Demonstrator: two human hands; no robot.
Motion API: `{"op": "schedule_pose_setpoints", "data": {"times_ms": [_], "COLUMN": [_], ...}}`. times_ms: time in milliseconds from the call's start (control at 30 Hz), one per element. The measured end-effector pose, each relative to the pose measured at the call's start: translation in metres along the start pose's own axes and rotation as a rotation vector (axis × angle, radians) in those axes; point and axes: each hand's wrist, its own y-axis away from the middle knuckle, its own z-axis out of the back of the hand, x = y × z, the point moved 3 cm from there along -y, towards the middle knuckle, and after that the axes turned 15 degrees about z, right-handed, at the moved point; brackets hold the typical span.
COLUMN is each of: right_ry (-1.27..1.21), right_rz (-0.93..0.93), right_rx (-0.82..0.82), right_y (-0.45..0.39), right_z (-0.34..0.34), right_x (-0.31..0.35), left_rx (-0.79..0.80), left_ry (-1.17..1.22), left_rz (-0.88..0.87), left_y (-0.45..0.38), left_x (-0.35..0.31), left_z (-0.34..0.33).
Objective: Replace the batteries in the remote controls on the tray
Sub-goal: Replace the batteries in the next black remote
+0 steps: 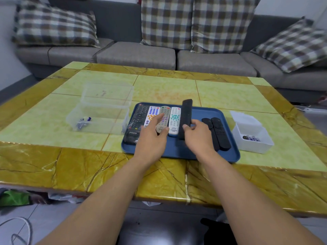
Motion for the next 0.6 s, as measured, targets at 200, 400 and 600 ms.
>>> {"op": "schedule_pose_setpoints", "data": {"times_ms": [200, 400, 600], "right_ry": [0.184, 0.643, 0.637], "right_rz": [-0.082, 0.134, 0.388], "right_rx": [0.093, 0.088, 0.494], "right_y": [-0.021, -0.022, -0.012], "right_z": [-0.002, -0.005, -0.037], "right_x": [-0.029, -0.022, -0.021], "left_rx": [-0.058, -0.01, -0.018], "left_ry": [-0.854, -0.97, -0.919], "left_rz": [-0.022, -0.019, -0.022], "left_y": [-0.015, -0.015, -0.009], "left_x": [0.03, 0.033, 0.029], "left_z": [0.002, -0.004, -0.004]}}
